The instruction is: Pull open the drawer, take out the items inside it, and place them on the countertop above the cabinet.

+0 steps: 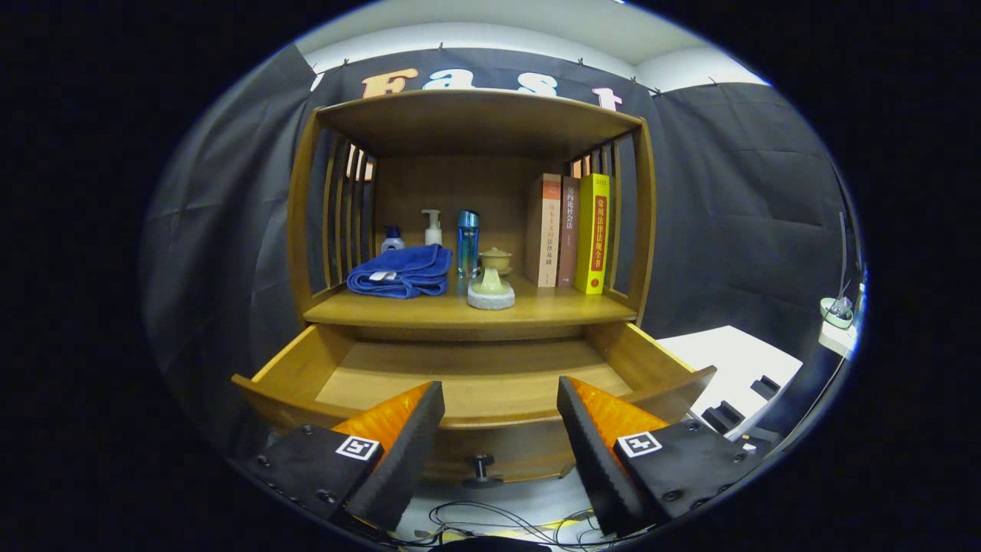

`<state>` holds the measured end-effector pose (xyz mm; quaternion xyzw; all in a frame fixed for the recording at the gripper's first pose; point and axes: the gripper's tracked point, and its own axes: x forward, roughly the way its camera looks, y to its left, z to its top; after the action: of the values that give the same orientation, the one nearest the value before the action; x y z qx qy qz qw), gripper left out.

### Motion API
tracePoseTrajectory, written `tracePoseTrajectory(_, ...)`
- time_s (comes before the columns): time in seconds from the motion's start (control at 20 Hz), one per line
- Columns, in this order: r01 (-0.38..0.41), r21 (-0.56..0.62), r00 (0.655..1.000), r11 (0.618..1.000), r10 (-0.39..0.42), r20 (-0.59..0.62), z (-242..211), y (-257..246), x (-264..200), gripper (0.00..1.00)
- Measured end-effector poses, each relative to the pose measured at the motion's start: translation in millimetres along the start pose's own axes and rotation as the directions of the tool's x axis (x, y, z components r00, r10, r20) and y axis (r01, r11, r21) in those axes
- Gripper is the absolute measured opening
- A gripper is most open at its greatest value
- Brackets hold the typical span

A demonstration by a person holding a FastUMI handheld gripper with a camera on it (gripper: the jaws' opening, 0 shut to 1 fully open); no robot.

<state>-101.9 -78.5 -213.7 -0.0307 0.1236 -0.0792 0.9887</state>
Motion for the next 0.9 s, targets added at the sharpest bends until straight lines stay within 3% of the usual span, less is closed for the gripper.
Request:
tracePoseTrajectory(0.3,-0.026,-0.029,0.998,0.999,0.024,-0.066,-38,14,1,0.97)
tracePoseTrajectory(0.9,-0.007,-0.051,0.999,0.999,0.005,-0.037,-34,28,18,0.94)
